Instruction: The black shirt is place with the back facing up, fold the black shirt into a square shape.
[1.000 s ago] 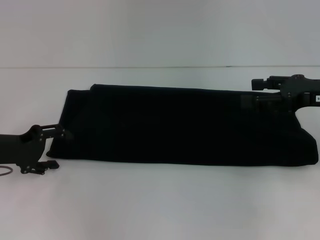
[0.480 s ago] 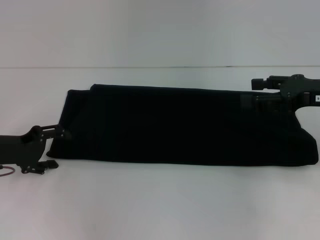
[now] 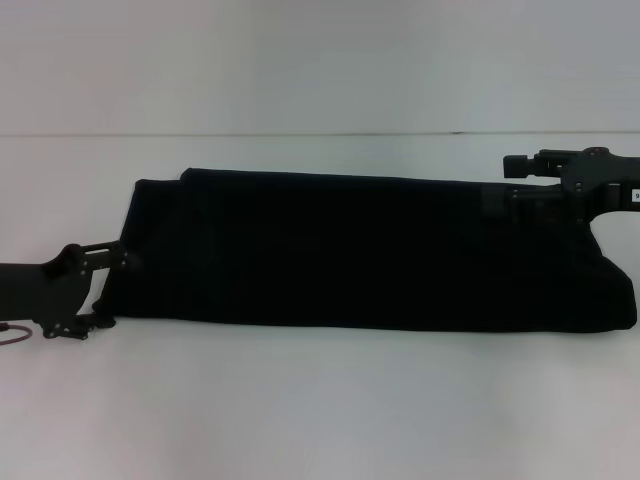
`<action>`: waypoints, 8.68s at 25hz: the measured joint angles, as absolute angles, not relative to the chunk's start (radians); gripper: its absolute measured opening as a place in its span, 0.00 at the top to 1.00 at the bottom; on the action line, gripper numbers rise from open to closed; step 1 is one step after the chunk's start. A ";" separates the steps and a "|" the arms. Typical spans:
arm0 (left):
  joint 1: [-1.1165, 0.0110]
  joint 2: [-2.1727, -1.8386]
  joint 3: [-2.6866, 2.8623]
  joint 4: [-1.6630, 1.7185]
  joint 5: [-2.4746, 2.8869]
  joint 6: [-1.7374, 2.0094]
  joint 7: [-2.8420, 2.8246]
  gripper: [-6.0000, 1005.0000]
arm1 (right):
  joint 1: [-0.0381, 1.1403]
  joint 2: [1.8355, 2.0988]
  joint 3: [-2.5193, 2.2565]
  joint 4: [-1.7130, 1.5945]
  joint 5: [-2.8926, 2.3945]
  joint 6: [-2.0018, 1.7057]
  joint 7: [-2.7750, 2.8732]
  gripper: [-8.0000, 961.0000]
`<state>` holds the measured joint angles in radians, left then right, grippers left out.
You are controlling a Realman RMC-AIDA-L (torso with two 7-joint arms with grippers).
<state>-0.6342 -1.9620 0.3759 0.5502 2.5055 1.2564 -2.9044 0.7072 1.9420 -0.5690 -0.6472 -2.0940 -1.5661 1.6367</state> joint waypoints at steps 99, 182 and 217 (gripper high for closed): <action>-0.990 -2.172 0.682 0.430 2.114 1.288 -2.239 0.80 | 0.426 1.837 -0.198 -0.650 -1.910 -1.574 1.665 0.13; -0.626 -2.060 0.807 0.620 2.073 1.523 -1.549 0.06 | 0.781 1.977 -0.580 -0.342 -2.289 -1.161 2.255 0.55; -0.624 -2.060 0.801 0.618 2.074 1.508 -1.551 0.06 | 0.807 1.980 -0.580 -0.371 -2.293 -1.146 2.246 0.84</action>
